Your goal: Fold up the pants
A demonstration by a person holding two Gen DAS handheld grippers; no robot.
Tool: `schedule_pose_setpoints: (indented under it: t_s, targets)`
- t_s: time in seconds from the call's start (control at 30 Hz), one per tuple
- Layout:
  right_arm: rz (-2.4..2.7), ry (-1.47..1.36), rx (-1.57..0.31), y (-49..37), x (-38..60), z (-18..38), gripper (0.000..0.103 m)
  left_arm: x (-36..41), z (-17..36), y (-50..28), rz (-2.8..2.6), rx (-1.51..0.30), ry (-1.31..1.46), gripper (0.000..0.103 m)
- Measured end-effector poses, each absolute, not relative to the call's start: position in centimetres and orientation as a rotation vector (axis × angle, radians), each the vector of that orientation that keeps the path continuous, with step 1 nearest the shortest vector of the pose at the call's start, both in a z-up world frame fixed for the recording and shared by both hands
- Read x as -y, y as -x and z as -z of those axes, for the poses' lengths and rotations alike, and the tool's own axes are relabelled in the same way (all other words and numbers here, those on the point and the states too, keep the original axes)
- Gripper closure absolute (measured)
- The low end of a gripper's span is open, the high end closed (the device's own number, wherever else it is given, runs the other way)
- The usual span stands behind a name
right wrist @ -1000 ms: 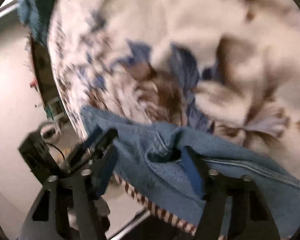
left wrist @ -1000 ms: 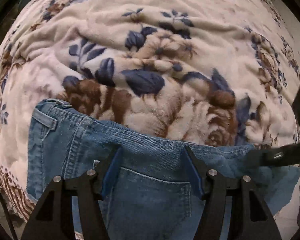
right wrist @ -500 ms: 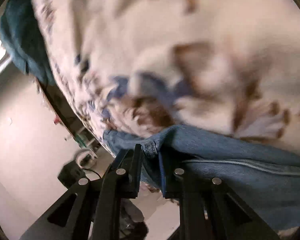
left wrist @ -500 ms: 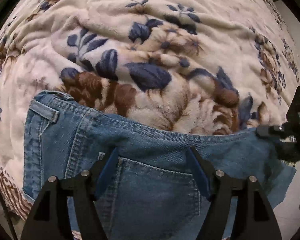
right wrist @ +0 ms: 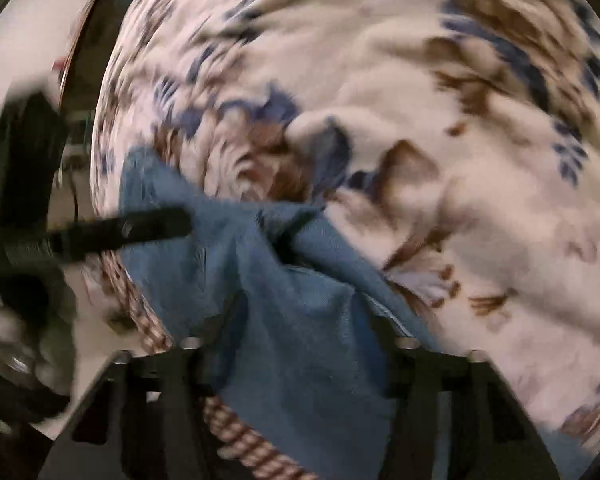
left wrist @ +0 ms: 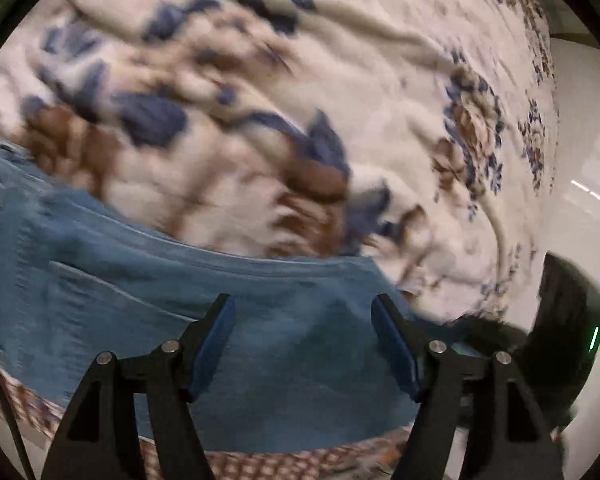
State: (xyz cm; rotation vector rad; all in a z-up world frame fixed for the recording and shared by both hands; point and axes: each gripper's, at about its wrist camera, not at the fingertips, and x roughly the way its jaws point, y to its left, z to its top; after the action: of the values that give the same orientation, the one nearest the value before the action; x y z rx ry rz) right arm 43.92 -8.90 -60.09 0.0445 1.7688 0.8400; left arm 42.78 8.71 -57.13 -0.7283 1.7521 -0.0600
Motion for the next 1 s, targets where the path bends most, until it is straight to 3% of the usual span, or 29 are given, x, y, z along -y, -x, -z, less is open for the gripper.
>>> schedule_pose_setpoints:
  t_s: [0.1,0.33,0.4,0.43,0.57,0.63,0.7,0.77,0.83,1.0]
  targets:
    - [-0.876,0.042,-1.710,-41.9,9.3,59.2,0.094,-5.8,58.0,-43.4,0.072,-1.826,0.739,0.035]
    - [-0.933,0.031,-1.633,-38.8,8.3,57.6,0.095,-2.1,59.4,-44.1,0.070,-1.915,0.557,0.035]
    - [-0.954,0.016,-1.643,-38.6,8.7,57.6,0.095,-1.4,59.5,-43.9,0.064,-1.900,0.490,0.046]
    - [-0.964,0.003,-1.653,-38.6,9.1,57.8,0.095,-1.3,59.4,-43.6,0.063,-1.889,0.445,0.058]
    - [-0.929,-0.281,-1.768,-40.7,12.2,59.1,0.094,-2.0,58.4,-42.2,0.096,-1.826,0.474,0.078]
    - [-0.868,-0.495,-1.783,-42.3,14.6,59.9,0.088,-2.3,57.6,-41.6,0.098,-1.800,0.498,0.080]
    - [-0.811,-0.696,-1.792,-43.3,16.2,61.0,0.058,-2.5,57.1,-41.3,0.104,-1.782,0.514,0.080]
    - [-0.808,-0.875,-1.800,-44.1,16.6,62.2,0.046,-2.6,56.7,-41.2,0.108,-1.773,0.532,0.080]
    - [-0.834,-0.985,-1.836,-44.7,15.6,63.6,0.045,-2.9,56.6,-41.1,0.102,-1.766,0.544,0.080]
    - [-0.811,-0.961,-2.039,-44.0,9.8,68.8,0.044,-4.1,56.0,-39.9,0.124,-1.756,0.569,0.081]
